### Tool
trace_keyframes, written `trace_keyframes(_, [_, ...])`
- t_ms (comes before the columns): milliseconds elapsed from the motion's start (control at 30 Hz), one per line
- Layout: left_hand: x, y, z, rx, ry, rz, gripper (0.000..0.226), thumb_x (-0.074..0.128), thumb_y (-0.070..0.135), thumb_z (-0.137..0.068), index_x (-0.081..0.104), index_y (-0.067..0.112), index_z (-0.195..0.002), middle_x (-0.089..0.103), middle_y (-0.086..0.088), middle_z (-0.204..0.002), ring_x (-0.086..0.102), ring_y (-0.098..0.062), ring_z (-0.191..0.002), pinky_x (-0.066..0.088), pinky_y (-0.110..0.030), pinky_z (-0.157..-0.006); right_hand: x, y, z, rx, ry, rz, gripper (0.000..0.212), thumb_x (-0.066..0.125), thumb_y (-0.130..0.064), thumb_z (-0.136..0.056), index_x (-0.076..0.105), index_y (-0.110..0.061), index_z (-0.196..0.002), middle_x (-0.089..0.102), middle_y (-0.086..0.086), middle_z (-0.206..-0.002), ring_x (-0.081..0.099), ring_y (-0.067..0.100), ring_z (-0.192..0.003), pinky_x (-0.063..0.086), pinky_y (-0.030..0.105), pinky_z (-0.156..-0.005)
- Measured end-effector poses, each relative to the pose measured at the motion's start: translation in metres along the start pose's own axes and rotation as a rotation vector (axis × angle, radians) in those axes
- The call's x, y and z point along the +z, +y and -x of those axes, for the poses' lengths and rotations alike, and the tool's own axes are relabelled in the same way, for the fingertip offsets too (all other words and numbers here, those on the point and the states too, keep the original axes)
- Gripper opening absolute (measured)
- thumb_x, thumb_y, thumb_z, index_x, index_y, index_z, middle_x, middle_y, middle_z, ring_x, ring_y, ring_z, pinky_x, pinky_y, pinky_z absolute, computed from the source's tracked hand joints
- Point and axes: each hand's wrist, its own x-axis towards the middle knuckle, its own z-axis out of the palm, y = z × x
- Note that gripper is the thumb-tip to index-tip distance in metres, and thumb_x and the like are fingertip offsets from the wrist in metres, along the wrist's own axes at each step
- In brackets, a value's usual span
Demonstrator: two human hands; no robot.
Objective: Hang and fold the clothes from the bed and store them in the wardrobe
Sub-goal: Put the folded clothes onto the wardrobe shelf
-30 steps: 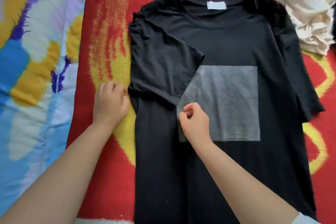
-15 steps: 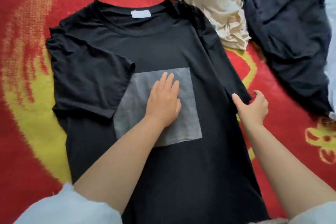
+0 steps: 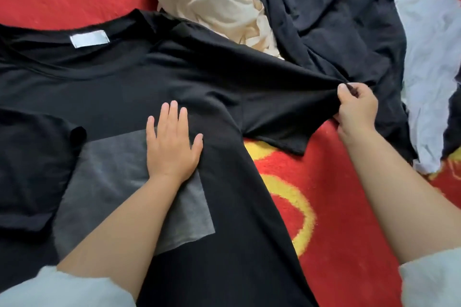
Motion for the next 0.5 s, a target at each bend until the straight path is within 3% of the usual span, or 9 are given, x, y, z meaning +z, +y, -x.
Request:
trace_keyframes(67, [0.006, 0.001, -0.005, 0.000, 0.023, 0.007, 0.064, 0.031, 0.039, -0.086, 0.044, -0.004, -0.132, 0.039, -0.022, -0.142, 0.034, -0.034, -0.134, 0.013, -0.047, -0.108, 0.007, 0.007, -0.015, 0.017, 0.037, 0.034, 0.023, 0.051, -0.015, -0.088, 0.049, -0.025, -0.068, 0.045, -0.009, -0.069, 0.041, 0.004, -0.063, 0.041, 0.030, -0.074])
trace_keyframes(167, [0.008, 0.001, -0.009, 0.009, 0.023, -0.021, 0.066, 0.030, 0.038, -0.081, 0.049, -0.006, -0.127, 0.045, -0.023, -0.136, 0.041, -0.036, -0.128, 0.011, -0.045, -0.104, 0.016, 0.015, -0.017, 0.045, -0.002, 0.017, 0.009, 0.057, -0.023, -0.089, 0.052, -0.025, -0.082, 0.047, -0.011, -0.070, 0.044, 0.001, -0.064, 0.042, 0.022, -0.074])
trace_keyframes(300, [0.008, 0.004, -0.010, 0.015, 0.014, -0.040, 0.066, 0.032, 0.037, -0.080, 0.049, -0.006, -0.126, 0.046, -0.024, -0.136, 0.042, -0.035, -0.127, 0.009, -0.045, -0.104, 0.013, 0.029, -0.005, 0.126, -0.166, -0.083, 0.028, 0.066, -0.012, -0.083, 0.047, -0.018, -0.102, 0.056, -0.006, -0.082, 0.054, 0.005, -0.075, 0.048, 0.022, -0.078])
trace_keyframes(400, [0.007, 0.004, -0.010, 0.015, 0.016, -0.029, 0.066, 0.032, 0.037, -0.080, 0.049, -0.006, -0.127, 0.045, -0.023, -0.136, 0.041, -0.035, -0.128, 0.008, -0.045, -0.104, 0.012, 0.024, -0.001, 0.166, -0.214, -0.078, 0.020, 0.061, -0.004, -0.084, 0.048, -0.016, -0.074, 0.053, -0.001, -0.075, 0.051, 0.011, -0.071, 0.046, 0.030, -0.074])
trace_keyframes(500, [0.007, 0.004, -0.010, 0.017, 0.006, 0.007, 0.065, 0.032, 0.037, -0.080, 0.051, -0.005, -0.125, 0.047, -0.022, -0.135, 0.044, -0.035, -0.127, 0.011, -0.045, -0.104, 0.016, -0.006, 0.004, -0.024, -0.196, -0.014, 0.011, 0.054, -0.020, -0.079, 0.051, -0.010, -0.076, 0.051, 0.000, -0.078, 0.046, 0.015, -0.078, 0.040, 0.032, -0.077])
